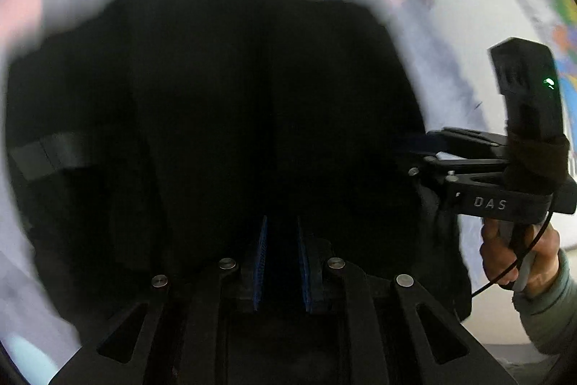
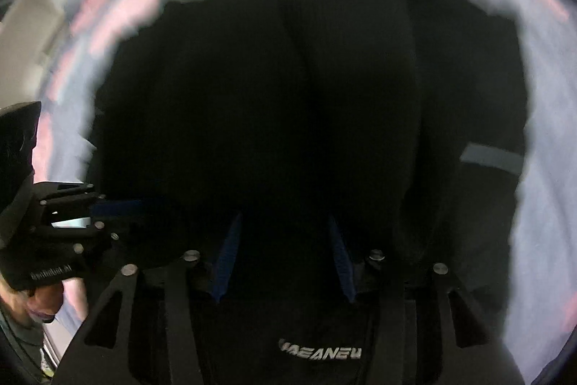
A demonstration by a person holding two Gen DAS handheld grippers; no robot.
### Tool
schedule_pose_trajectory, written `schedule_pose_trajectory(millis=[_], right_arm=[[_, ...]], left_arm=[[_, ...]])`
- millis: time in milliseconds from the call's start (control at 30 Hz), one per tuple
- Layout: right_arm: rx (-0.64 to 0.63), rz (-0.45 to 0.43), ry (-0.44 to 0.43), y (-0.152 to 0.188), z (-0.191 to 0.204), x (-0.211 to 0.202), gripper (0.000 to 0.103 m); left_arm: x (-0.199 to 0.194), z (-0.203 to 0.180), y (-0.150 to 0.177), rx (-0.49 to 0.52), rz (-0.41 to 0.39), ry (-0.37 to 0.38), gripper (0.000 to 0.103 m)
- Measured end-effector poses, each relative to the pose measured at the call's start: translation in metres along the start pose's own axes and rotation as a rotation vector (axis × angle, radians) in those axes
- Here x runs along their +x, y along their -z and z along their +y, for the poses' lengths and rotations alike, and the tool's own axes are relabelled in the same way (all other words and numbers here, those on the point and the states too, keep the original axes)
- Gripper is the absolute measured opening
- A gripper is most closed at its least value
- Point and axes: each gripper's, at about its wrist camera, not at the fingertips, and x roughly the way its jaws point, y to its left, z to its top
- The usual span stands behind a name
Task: Fold large clothes
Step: 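Fold the held hood down over the jacket body with both grippers, release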
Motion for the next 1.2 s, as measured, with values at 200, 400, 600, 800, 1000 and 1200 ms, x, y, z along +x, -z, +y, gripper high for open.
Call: schedule_pose_trajectory(millis=[200, 400, 600, 800, 1000, 1200], right_arm=[[0.006, -0.057, 0.029, 0.007, -0.002, 0.010, 0.049], [-0.074, -0.172, 0.018, 0.030, 0.017, -0.044, 0.051], [-0.067, -0.091, 0.121, 0.038, 0.022, -0.003, 0.050], [-0.039, -0.076, 0.129, 0.038, 0.020, 0.000, 0.051], [-0.012, -0.125, 0.070, 0.068, 0.016, -0.059, 0.052], [0.035, -0.140, 0.080, 0.133, -0.001, -0.101, 0.052]], left_arm=[[0.015, 0.031, 0.020, -0.155, -0.093, 0.138, 0.016], [-0.030, -0.007, 0.038, -0.024, -0.190, 0.074, 0.016], [-0.008, -0.010, 0.039, -0.037, -0.118, 0.008, 0.029], [0.016, 0.014, 0.023, -0.208, -0.038, 0.044, 0.025], [-0.047, -0.026, 0.067, -0.079, -0.159, -0.066, 0.024], [-0.093, -0.037, 0.151, -0.129, -0.206, -0.101, 0.025]])
